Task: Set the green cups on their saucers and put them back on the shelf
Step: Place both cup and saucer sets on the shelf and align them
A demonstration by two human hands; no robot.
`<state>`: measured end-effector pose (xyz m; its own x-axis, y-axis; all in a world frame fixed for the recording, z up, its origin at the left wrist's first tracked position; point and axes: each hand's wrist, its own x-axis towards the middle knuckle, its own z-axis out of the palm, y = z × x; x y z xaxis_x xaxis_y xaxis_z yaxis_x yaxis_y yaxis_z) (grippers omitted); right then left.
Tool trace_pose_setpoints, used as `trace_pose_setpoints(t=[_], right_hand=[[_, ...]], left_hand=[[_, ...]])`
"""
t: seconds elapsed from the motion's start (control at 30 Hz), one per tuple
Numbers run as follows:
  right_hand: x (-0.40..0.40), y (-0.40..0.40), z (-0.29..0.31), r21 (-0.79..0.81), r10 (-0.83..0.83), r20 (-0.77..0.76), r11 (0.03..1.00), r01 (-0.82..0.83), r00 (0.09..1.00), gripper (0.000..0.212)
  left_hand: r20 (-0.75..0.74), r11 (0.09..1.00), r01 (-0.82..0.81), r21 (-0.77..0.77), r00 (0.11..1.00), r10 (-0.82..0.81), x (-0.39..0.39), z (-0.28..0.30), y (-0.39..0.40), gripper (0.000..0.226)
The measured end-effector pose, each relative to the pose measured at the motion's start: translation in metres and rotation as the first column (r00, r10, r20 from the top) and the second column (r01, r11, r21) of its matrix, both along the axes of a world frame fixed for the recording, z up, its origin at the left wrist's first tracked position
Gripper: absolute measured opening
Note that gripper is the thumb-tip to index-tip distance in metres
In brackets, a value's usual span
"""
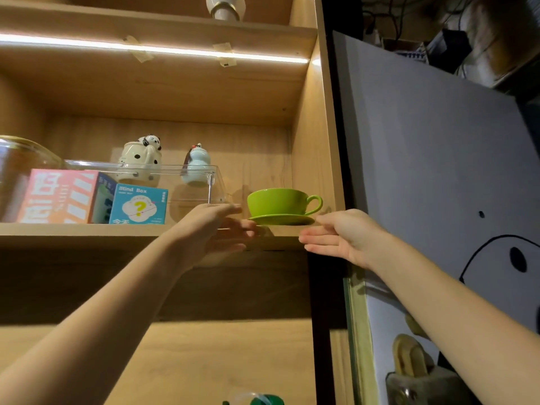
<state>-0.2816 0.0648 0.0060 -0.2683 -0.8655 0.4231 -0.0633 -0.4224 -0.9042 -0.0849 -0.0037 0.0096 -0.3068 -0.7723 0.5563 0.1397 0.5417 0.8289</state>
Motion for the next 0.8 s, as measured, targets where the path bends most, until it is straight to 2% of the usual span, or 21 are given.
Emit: trace_pose_setpoints(t=[0.13,0.23,0.4,0.6,0.8], right_hand=[[0.009,0.02,-0.025,-0.016,0.012,-0.031,1.0,-0.012,0.999,0.04],[0.015,0.036,-0.051,-0.005,0.02,-0.042,1.0,-0.02,0.999,0.04],[0.026,0.052,-0.113,0.05,0.039,-0.019,0.998,-0.038,0.999,0.034],[0.038,0.07,-0.212,0.275,0.089,-0.034,0.958,-0.076,0.995,0.026],[0.049,0.089,-0.317,0.484,0.133,-0.002,0.867,-0.116,0.991,0.019]], left_hand=[[-0.013,0.994,0.001,-0.109,1.0,-0.003,0.006,-0.03,0.033,0.029],[-0.053,0.992,-0.041,-0.117,0.998,0.035,0.018,-0.057,0.054,0.033],[-0.038,0.994,-0.096,-0.043,0.995,0.095,0.048,-0.124,0.071,0.033],[0.071,0.98,-0.149,0.13,0.987,0.141,0.081,-0.235,0.098,0.035],[0.157,0.901,-0.292,0.32,0.954,0.254,0.105,-0.346,0.133,0.034]])
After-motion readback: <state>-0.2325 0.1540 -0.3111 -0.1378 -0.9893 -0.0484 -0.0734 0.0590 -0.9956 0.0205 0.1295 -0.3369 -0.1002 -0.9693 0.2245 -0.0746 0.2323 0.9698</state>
